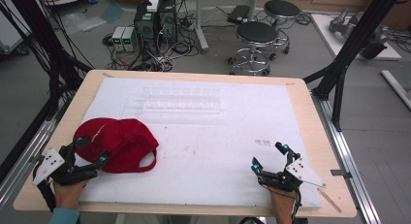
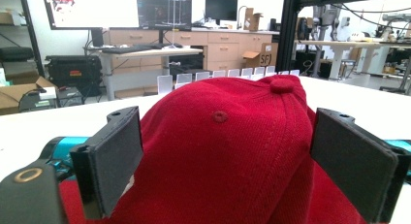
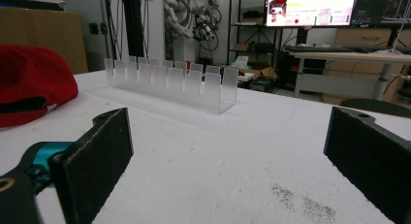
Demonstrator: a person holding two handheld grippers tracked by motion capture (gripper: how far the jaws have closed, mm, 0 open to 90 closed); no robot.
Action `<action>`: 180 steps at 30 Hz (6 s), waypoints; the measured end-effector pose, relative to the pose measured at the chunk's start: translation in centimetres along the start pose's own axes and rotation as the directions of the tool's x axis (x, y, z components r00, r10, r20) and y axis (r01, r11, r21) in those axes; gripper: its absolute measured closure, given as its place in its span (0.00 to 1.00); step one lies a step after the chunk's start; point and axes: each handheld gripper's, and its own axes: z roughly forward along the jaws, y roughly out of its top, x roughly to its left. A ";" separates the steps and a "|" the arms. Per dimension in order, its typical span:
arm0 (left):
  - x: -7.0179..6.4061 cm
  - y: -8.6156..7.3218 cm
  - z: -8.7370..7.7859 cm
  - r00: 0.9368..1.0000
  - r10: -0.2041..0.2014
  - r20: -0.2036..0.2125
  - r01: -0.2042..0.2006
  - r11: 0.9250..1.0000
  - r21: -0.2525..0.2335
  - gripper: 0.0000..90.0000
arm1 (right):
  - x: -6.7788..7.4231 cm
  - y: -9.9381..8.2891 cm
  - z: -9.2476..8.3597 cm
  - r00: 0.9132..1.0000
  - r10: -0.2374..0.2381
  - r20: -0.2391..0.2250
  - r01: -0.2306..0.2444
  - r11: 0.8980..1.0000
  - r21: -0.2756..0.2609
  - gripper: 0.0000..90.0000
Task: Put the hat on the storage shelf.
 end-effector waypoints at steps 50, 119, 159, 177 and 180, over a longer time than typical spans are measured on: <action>0.0 3.8 -0.7 0.999 0.042 0.000 -0.042 0.983 0.179 0.12 | 0.0 0.0 -0.1 1.000 0.006 0.001 -0.006 1.000 -0.002 0.03; -5.3 4.1 4.2 0.993 -0.087 0.079 0.040 0.882 0.469 0.94 | 0.0 0.0 -0.1 1.000 0.007 -0.001 -0.007 1.000 -0.002 0.03; -15.3 3.6 15.0 0.977 -0.147 0.155 0.055 0.873 0.484 0.94 | -0.1 0.0 -0.1 1.000 0.009 0.002 -0.009 1.000 -0.004 0.03; -18.8 3.6 19.5 0.988 -0.150 0.042 0.114 0.879 0.462 0.96 | -0.1 0.0 -0.1 1.000 0.011 0.001 -0.011 1.000 -0.004 0.03; -19.4 3.6 20.0 0.988 -0.152 0.029 0.122 0.881 0.458 0.96 | -0.1 0.0 -0.1 1.000 0.013 0.001 -0.013 1.000 -0.004 0.03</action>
